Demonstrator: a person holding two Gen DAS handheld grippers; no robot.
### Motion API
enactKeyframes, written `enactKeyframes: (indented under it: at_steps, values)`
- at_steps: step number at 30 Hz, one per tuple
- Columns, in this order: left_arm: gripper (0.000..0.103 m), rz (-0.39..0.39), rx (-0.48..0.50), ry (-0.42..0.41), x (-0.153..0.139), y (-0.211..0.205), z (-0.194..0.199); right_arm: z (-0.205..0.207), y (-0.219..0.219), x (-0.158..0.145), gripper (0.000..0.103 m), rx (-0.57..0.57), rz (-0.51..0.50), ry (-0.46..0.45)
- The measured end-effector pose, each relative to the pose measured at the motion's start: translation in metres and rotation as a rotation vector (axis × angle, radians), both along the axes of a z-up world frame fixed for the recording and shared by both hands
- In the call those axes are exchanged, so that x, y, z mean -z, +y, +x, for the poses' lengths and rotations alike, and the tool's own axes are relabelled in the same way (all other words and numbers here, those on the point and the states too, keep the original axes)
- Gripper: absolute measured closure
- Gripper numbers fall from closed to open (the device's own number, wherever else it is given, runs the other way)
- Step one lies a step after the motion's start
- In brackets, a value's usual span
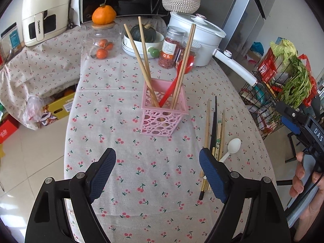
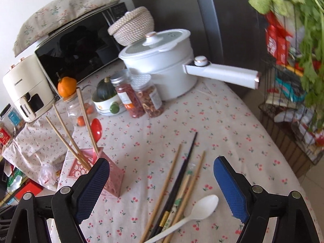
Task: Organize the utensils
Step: 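Grasp another wooden chopstick from the pile with the left tool and lift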
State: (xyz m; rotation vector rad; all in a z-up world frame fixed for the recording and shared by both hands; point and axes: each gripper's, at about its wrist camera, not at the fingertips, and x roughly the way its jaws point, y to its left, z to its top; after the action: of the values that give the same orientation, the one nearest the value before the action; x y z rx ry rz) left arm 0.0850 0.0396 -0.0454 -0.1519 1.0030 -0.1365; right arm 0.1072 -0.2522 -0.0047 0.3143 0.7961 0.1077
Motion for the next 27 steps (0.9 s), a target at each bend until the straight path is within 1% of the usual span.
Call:
enactKeyframes:
  at_steps: [3,7,11,13,16,17,19,21,22,23,24,27]
  values:
    - [0.017,0.027,0.031,0.018,0.007,-0.013,-0.001,0.001,-0.019,0.017,0.014,0.06,-0.02,0.128]
    - [0.017,0.046,0.096,0.067,0.019,-0.035,-0.001,0.005,-0.04,0.044,0.014,0.073,0.006,0.265]
    - [0.017,0.029,0.16,0.109,0.03,-0.058,-0.001,0.007,-0.052,0.063,0.014,0.056,-0.012,0.343]
    - [0.017,0.033,0.185,0.114,0.032,-0.072,0.002,0.009,-0.055,0.068,0.014,0.039,-0.033,0.35]
    - [0.019,0.058,0.231,0.088,0.032,-0.098,0.01,0.015,-0.058,0.078,0.014,0.031,-0.063,0.382]
    - [0.022,0.065,0.248,0.079,0.032,-0.106,0.016,0.017,-0.06,0.08,0.014,0.025,-0.055,0.388]
    - [0.031,0.075,0.262,0.079,0.035,-0.122,0.031,0.023,-0.063,0.082,0.014,0.018,-0.036,0.4]
    - [0.053,0.06,0.259,0.103,0.043,-0.136,0.051,0.029,-0.065,0.081,0.014,0.011,-0.034,0.399]
    - [0.058,0.046,0.257,0.118,0.048,-0.143,0.063,0.032,-0.066,0.081,0.014,0.014,-0.044,0.398]
    - [0.068,0.041,0.253,0.13,0.053,-0.15,0.074,0.034,-0.068,0.082,0.014,0.015,-0.06,0.398]
    - [0.075,0.05,0.247,0.133,0.058,-0.158,0.085,0.036,-0.07,0.082,0.014,0.016,-0.075,0.397]
    - [0.084,0.085,0.223,0.13,0.073,-0.174,0.117,0.042,-0.077,0.086,0.014,0.013,-0.11,0.4]
